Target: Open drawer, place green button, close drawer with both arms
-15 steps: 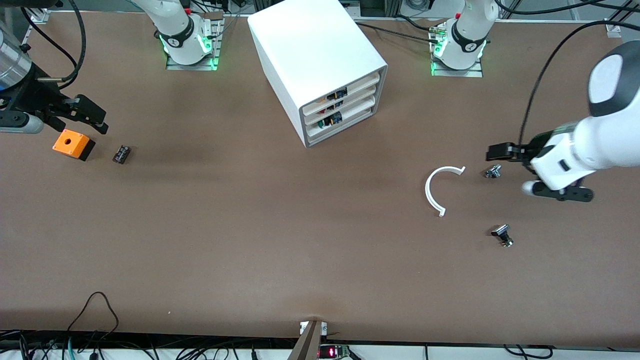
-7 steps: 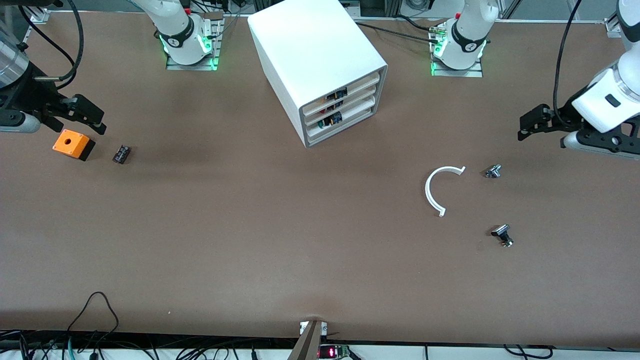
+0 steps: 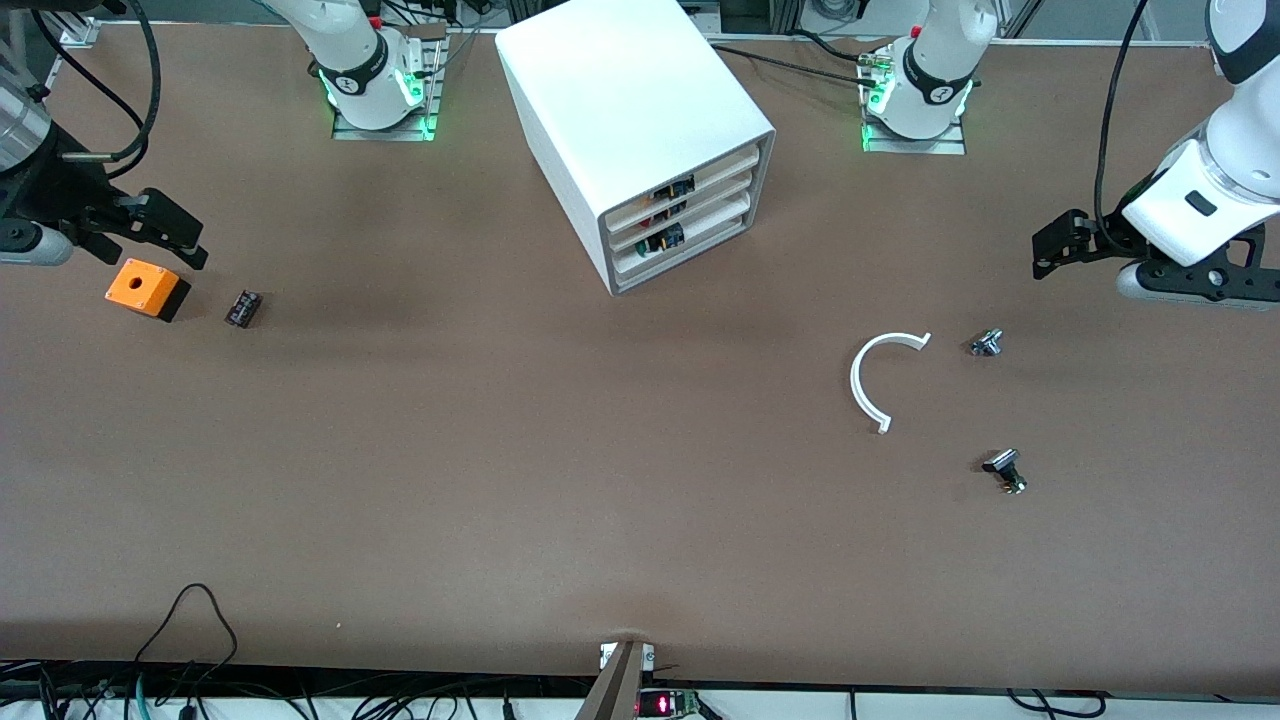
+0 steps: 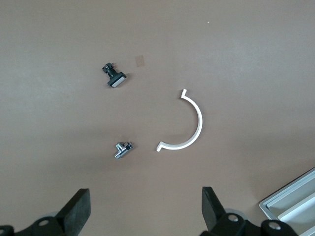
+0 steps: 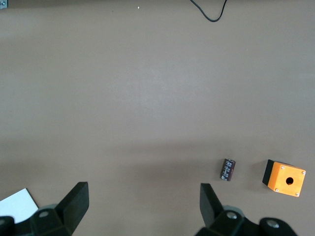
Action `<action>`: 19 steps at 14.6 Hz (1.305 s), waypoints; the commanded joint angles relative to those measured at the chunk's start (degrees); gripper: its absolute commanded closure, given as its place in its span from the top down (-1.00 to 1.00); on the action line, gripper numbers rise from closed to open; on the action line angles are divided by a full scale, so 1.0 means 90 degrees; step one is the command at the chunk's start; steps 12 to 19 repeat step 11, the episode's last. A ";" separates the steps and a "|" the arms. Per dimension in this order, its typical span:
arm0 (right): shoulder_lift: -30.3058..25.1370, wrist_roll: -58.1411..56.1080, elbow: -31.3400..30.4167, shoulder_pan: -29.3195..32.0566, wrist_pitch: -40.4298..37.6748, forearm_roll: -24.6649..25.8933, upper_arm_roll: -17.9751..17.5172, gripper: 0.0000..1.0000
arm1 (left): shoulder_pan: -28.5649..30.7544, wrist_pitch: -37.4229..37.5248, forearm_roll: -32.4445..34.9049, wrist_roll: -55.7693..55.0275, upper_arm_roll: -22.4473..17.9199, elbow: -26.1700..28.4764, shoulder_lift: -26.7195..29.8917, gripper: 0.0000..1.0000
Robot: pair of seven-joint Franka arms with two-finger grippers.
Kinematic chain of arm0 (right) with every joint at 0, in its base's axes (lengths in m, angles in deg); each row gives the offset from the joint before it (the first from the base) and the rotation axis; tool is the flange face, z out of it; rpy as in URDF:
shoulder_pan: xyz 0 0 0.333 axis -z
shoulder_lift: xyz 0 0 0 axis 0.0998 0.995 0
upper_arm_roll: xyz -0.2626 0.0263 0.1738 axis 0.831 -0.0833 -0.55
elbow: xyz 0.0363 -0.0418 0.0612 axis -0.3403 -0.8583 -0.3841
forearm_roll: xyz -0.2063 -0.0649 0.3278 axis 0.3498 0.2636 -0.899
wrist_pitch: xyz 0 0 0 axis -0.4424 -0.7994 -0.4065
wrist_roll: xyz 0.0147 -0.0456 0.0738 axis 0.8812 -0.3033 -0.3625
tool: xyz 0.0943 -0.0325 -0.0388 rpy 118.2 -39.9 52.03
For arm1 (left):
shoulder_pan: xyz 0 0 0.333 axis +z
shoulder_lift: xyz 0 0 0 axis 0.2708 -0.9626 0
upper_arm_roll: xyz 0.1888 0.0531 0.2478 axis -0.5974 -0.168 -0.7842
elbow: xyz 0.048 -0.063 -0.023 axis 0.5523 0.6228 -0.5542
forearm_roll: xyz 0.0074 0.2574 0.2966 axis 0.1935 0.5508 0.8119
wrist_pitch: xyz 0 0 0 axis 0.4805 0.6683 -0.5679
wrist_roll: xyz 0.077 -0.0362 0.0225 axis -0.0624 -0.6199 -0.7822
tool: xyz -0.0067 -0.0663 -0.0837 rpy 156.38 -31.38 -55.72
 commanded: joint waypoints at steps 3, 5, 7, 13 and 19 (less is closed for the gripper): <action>0.0066 -0.0085 0.0149 0.0015 -0.0037 -0.0070 0.0016 1.00 | -0.0043 0.0098 0.0169 -0.0063 -0.0039 -0.0025 0.0048 0.98; 0.0075 -0.0065 0.0149 0.0015 -0.0037 -0.0070 0.0026 1.00 | -0.0053 0.0098 0.0169 -0.0063 -0.0039 -0.0035 0.0048 0.98; 0.0095 -0.0075 0.0159 0.0015 -0.0037 -0.0099 0.0026 1.00 | -0.0053 0.0098 0.0169 -0.0083 -0.0039 -0.0045 0.0048 0.99; 0.0163 -0.0085 0.0315 0.0044 -0.0124 -0.0109 0.0026 1.00 | -0.0043 0.0098 0.0169 -0.0054 -0.0039 -0.0045 0.0038 0.98; 0.0163 -0.0085 0.0315 0.0044 -0.0124 -0.0109 0.0026 1.00 | -0.0043 0.0098 0.0169 -0.0054 -0.0039 -0.0045 0.0038 0.98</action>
